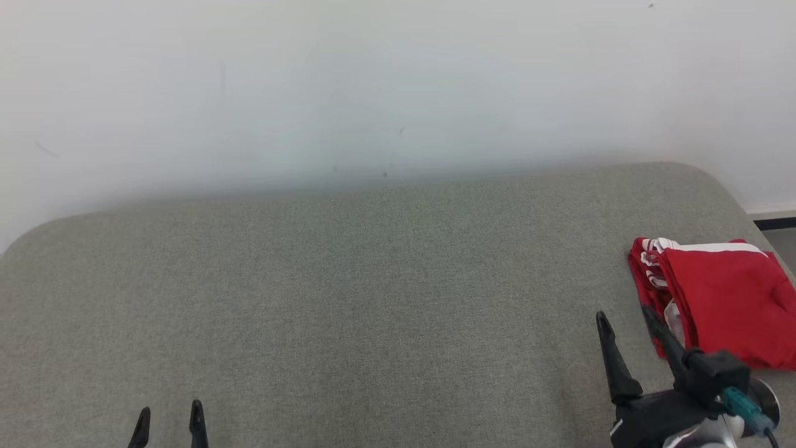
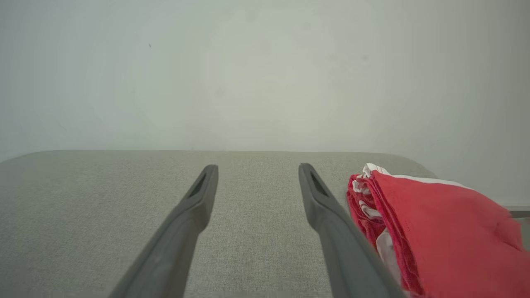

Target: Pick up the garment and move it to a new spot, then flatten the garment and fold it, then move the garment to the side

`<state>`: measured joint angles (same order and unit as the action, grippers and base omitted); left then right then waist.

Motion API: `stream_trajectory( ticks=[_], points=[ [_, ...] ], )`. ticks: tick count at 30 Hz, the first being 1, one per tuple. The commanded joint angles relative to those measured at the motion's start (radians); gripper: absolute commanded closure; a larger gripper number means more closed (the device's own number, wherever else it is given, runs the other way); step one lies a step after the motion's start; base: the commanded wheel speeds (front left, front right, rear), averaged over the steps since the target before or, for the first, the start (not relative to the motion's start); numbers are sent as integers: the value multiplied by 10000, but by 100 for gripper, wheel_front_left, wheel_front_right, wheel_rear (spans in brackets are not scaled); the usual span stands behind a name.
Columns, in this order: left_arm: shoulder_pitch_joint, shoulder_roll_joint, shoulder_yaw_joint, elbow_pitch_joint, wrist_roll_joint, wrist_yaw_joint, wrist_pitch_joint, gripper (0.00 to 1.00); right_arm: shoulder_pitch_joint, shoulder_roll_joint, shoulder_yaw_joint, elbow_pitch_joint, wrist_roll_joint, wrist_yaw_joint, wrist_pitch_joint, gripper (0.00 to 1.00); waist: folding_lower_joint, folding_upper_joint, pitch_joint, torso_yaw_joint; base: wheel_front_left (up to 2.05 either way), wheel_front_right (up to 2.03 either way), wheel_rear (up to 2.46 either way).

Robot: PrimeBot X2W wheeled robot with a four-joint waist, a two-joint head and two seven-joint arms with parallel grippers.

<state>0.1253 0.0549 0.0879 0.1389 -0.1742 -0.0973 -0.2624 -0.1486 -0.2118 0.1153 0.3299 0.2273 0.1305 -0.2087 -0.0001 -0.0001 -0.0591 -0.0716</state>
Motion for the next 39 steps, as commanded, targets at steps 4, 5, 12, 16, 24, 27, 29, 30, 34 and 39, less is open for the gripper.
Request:
stream_trajectory(
  ticks=[4,5,12,16,24,27,29,30,34,39],
  points=[
    [255,-37,53,-10,102,-28,-28,0,694,221,-251,-76,-235,0,-143,0,1,1,-263,47,0,0,0],
    [280,-40,49,-6,119,-33,-28,0,813,262,-311,-82,-261,0,-133,0,1,1,-284,41,0,0,0],
    [267,-45,-49,134,68,-101,-28,0,1274,537,-504,-237,-419,0,-130,0,1,1,-385,-51,0,0,0],
    [184,-46,-78,160,34,-162,-28,0,1301,643,-522,-345,-440,0,-93,0,1,1,-380,-99,0,0,0],
    [4,-47,-140,246,18,-183,-28,0,1312,775,-558,-500,-404,0,-69,0,1,1,-314,-83,0,0,0],
    [-7,-48,-136,235,27,-178,-28,0,1310,813,-529,-547,-427,0,-55,0,1,1,-274,-64,0,0,0],
    [-15,-48,-145,209,12,-178,-28,0,1286,804,-508,-590,-417,0,-106,0,1,1,-247,-46,0,0,0],
    [-7,-48,-146,207,-15,-179,-28,0,1283,798,-501,-603,-399,0,-116,0,1,1,-237,-41,0,0,0],
    [19,-49,-190,248,-70,-189,-28,0,1325,839,-524,-631,-372,0,-137,0,1,1,-225,-12,0,0,0],
    [6,-49,-234,226,-125,-210,-28,0,1365,821,-558,-636,-344,0,-170,0,1,1,-228,15,0,0,0]
  ],
)
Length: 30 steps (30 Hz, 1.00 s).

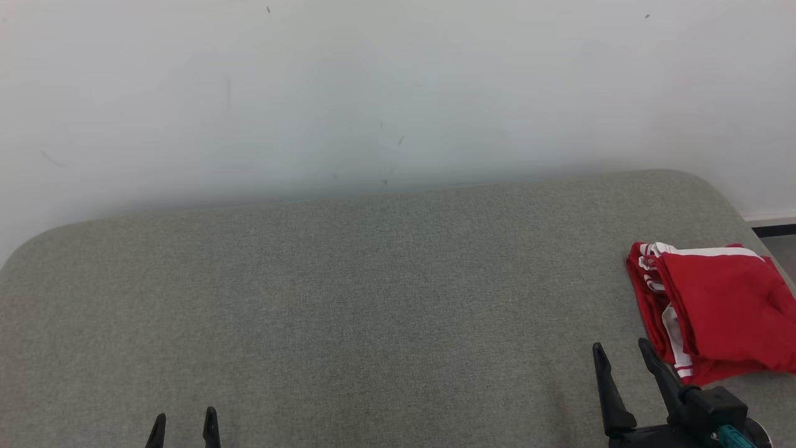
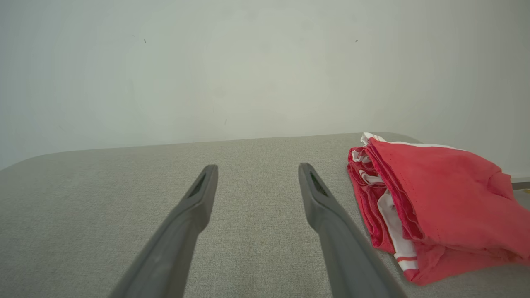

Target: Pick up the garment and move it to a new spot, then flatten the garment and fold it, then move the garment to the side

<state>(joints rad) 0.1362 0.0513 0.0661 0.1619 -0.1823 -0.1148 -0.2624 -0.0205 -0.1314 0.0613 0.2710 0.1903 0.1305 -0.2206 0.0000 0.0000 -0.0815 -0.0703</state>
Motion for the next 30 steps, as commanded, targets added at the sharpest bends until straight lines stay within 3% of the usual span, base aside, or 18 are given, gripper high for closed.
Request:
stream_trajectory(
  ticks=[1,5,6,12,30],
  points=[
    [-100,-11,-19,-4,-38,-39,-28,0,85,31,-15,-47,34,0,-56,0,0,0,-6,2,0,0,0],
    [-83,-11,-30,13,-60,-43,-28,0,62,67,17,-8,100,0,-58,0,0,0,-11,-10,0,0,0],
    [-4,-2,-19,21,-28,-4,1,100,4,41,24,21,34,0,-3,100,0,0,-11,-8,0,0,0],
    [112,-103,-17,606,-37,4,70,100,413,108,78,560,37,0,90,100,0,0,-8,-4,0,0,0],
    [-490,-79,106,658,-3209,-36,898,100,94,265,-347,361,3188,1,822,100,0,0,108,92,0,0,0]
  ],
)
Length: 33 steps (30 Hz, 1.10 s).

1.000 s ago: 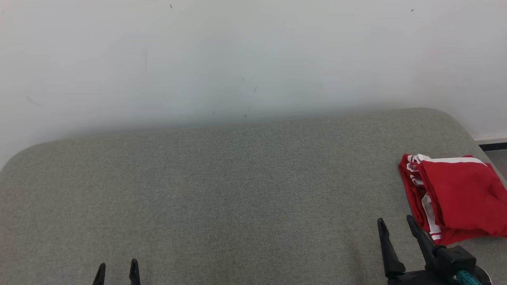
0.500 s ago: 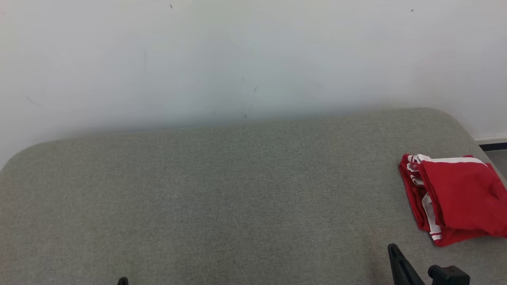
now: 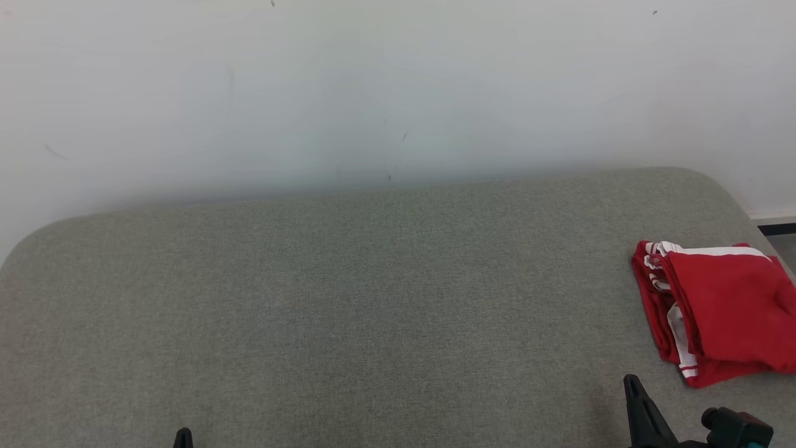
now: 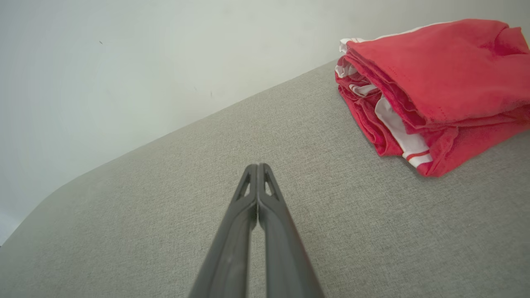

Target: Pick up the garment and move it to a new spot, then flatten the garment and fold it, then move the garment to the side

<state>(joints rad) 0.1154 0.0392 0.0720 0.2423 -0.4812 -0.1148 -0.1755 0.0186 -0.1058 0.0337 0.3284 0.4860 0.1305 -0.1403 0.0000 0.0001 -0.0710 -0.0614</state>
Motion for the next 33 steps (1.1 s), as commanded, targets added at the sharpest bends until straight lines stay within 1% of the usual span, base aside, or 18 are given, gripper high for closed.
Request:
stream_trajectory(
  ticks=[1,19,32,33],
  points=[
    [-316,43,51,-145,-386,-38,73,100,-314,16,-92,-224,397,1,58,100,0,-1,10,9,0,0,0],
    [-810,68,145,-115,-3112,-78,774,100,-574,148,-438,-393,3102,1,674,100,0,-1,133,111,0,0,0],
    [-1137,83,199,-92,-4759,-92,1205,100,-738,232,-653,-494,4744,2,1054,100,0,-1,222,184,0,0,0],
    [-1137,83,199,-92,-4759,-92,1205,100,-738,232,-653,-494,4744,2,1054,100,0,-1,222,184,0,0,0]
  ],
)
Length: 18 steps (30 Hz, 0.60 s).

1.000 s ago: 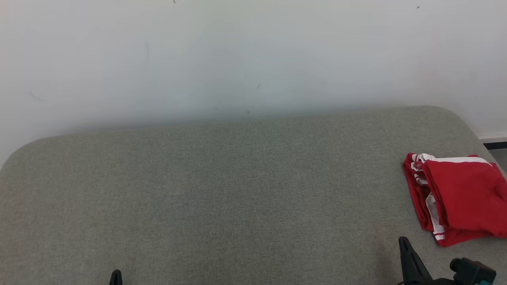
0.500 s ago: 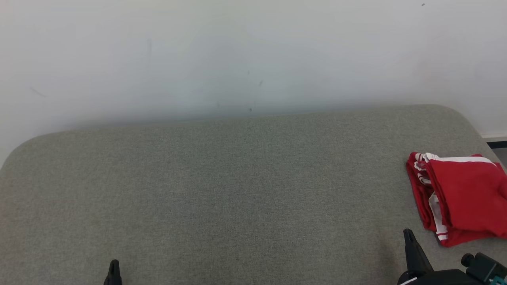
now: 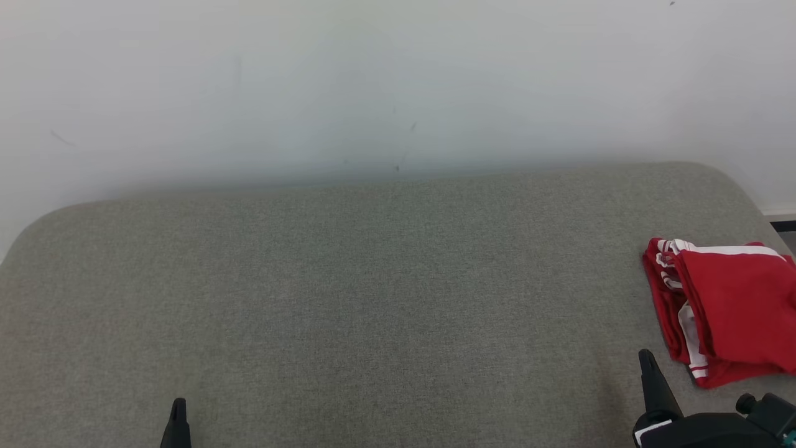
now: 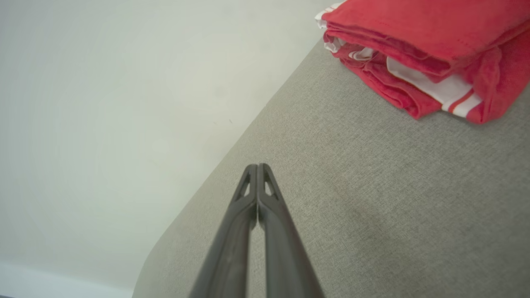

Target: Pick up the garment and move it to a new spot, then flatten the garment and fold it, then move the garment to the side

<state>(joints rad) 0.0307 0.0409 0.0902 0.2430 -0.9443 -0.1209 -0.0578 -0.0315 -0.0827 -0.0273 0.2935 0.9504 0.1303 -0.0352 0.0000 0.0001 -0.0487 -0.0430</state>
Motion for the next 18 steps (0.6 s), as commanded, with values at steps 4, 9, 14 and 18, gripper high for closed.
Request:
stream_trajectory(
  ticks=[4,9,14,18],
  points=[
    [-353,71,33,-91,-594,-30,156,100,-257,27,-105,-167,566,4,107,100,0,-1,26,22,0,0,0],
    [-478,76,52,-83,-1149,-39,298,100,-327,56,-178,-201,1131,4,244,100,0,-1,60,50,0,0,0],
    [-558,81,73,-73,-1692,-47,437,100,-386,83,-246,-230,1667,5,360,100,0,-1,95,79,0,0,0],
    [-653,86,86,-66,-2123,-54,540,100,-411,104,-302,-257,2067,5,454,100,0,-1,122,101,0,0,0]
  ],
)
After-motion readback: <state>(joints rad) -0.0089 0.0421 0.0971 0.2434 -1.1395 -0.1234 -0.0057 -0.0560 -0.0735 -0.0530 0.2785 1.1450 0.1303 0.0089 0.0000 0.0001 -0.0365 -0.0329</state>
